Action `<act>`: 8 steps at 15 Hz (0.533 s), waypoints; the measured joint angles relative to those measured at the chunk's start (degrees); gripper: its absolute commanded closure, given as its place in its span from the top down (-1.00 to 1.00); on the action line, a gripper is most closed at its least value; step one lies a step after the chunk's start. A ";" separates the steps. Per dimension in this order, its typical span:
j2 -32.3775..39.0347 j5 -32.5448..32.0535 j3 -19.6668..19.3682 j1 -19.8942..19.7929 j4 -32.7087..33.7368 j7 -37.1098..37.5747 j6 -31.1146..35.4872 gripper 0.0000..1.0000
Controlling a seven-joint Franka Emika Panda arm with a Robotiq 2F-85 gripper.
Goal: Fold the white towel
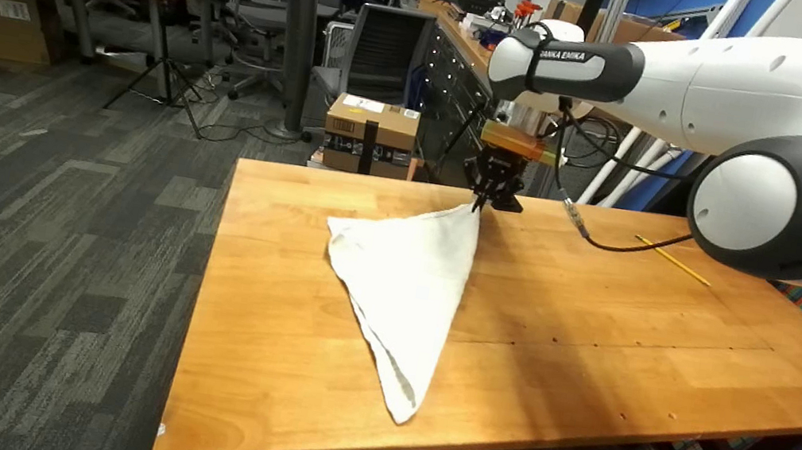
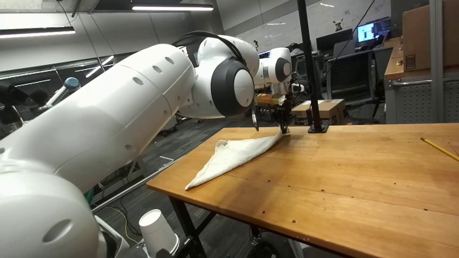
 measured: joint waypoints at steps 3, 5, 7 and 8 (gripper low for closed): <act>-1.75 0.00 0.00 0.03 0.02 0.04 0.95 -0.99; -3.12 -0.01 0.00 0.10 -0.17 0.06 2.75 -0.99; -4.51 -0.06 -0.01 0.29 -0.59 0.06 4.87 -0.99; -5.35 -0.19 -0.09 0.44 -1.19 0.24 5.99 -0.99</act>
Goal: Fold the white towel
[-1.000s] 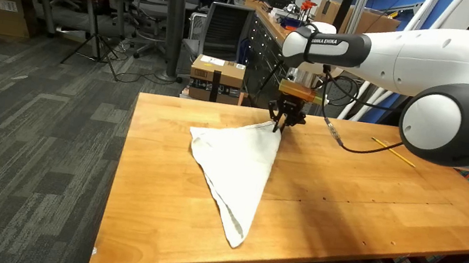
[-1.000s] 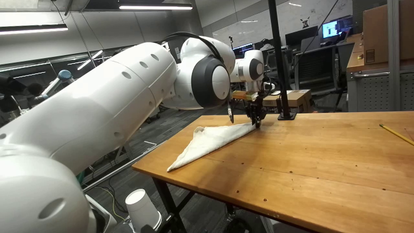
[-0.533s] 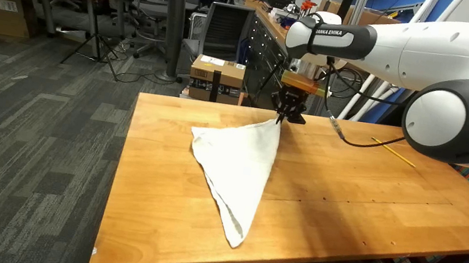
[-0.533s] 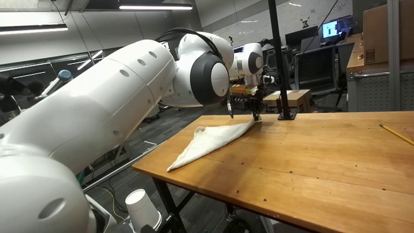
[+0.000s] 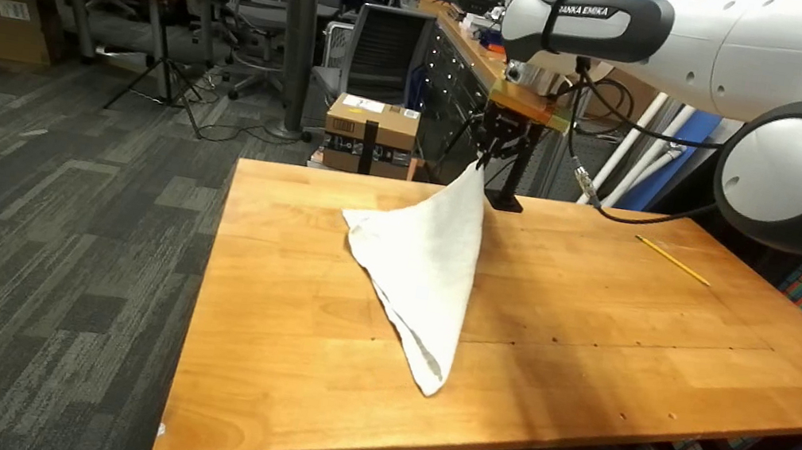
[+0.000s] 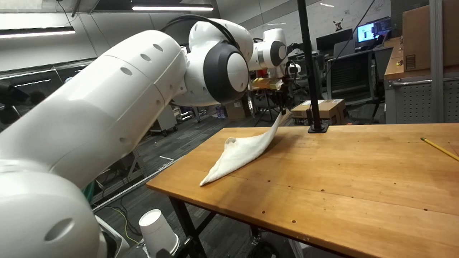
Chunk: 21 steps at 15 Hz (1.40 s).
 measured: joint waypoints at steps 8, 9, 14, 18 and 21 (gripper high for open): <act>-11.42 -0.28 -0.69 1.65 -16.22 6.86 -1.85 -0.99; -13.10 -0.28 -0.69 1.80 -18.96 7.73 -2.34 -0.99; -21.45 -0.10 -1.91 3.10 -32.10 11.66 -2.36 -0.99; -28.62 -0.10 -3.06 4.59 -42.63 15.45 -1.99 -0.99; -34.31 -0.01 -2.98 5.56 -50.78 17.09 -0.66 -0.99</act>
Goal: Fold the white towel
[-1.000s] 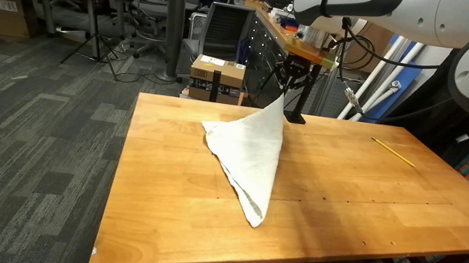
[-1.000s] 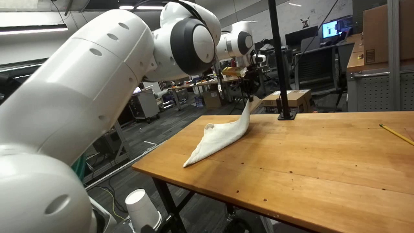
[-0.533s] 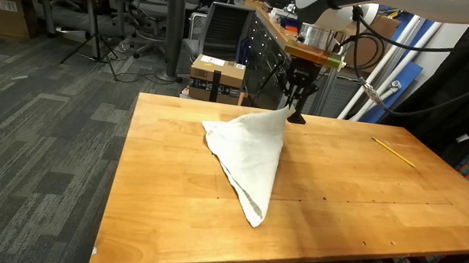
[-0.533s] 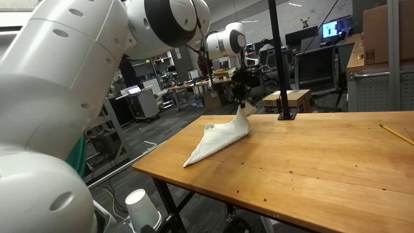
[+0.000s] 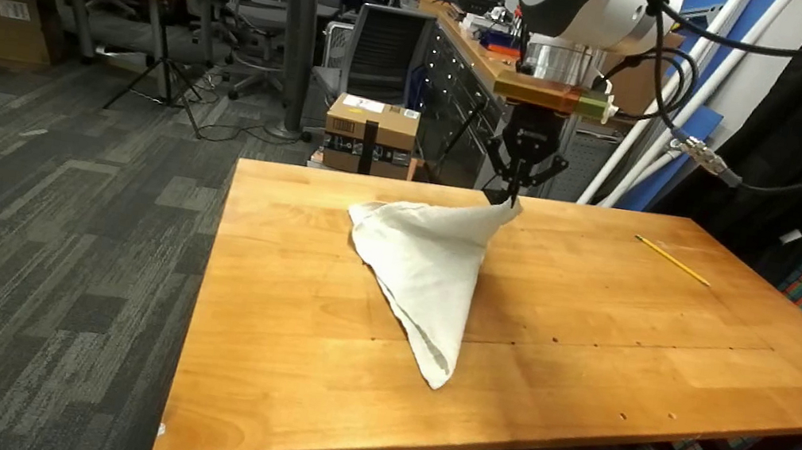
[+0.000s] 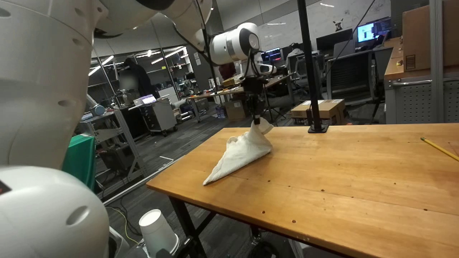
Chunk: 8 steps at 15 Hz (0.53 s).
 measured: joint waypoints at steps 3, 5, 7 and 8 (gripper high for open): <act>-6.22 0.43 1.03 0.87 -8.66 0.16 2.18 -0.99; -10.34 0.66 2.19 1.39 -14.53 0.23 3.64 -0.99; -14.45 0.73 3.44 2.05 -20.59 0.71 4.58 -0.99; -16.49 0.74 4.13 2.41 -23.66 1.16 4.95 -0.99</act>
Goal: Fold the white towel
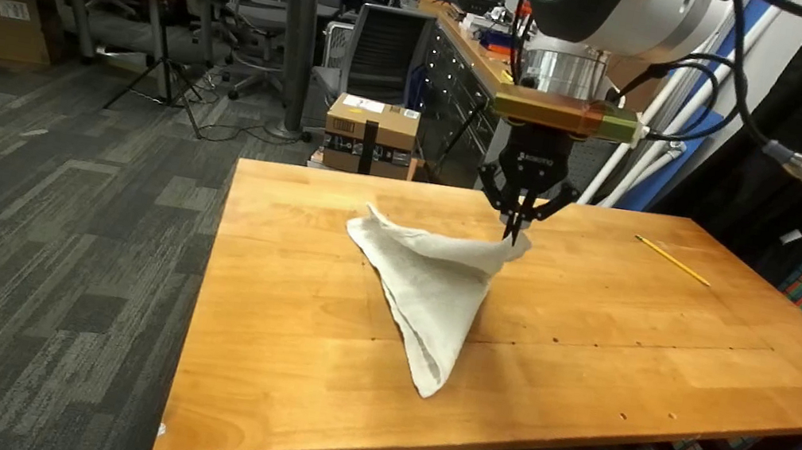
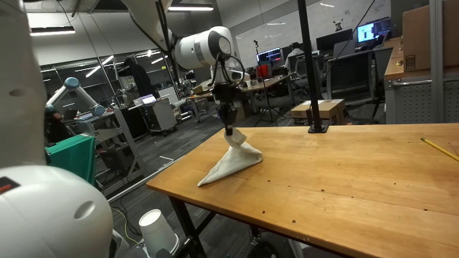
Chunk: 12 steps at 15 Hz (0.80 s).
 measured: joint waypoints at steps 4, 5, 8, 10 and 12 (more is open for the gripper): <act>-8.43 0.01 3.35 1.58 -13.02 3.38 1.48 -0.99; -10.61 0.10 4.38 1.92 -16.36 4.55 1.68 -0.99; -16.97 0.75 7.84 3.11 -25.38 7.90 1.84 -0.31; -20.28 1.41 10.19 4.05 -29.23 8.76 1.40 0.01; -22.52 2.56 11.96 4.77 -31.42 8.77 0.87 0.29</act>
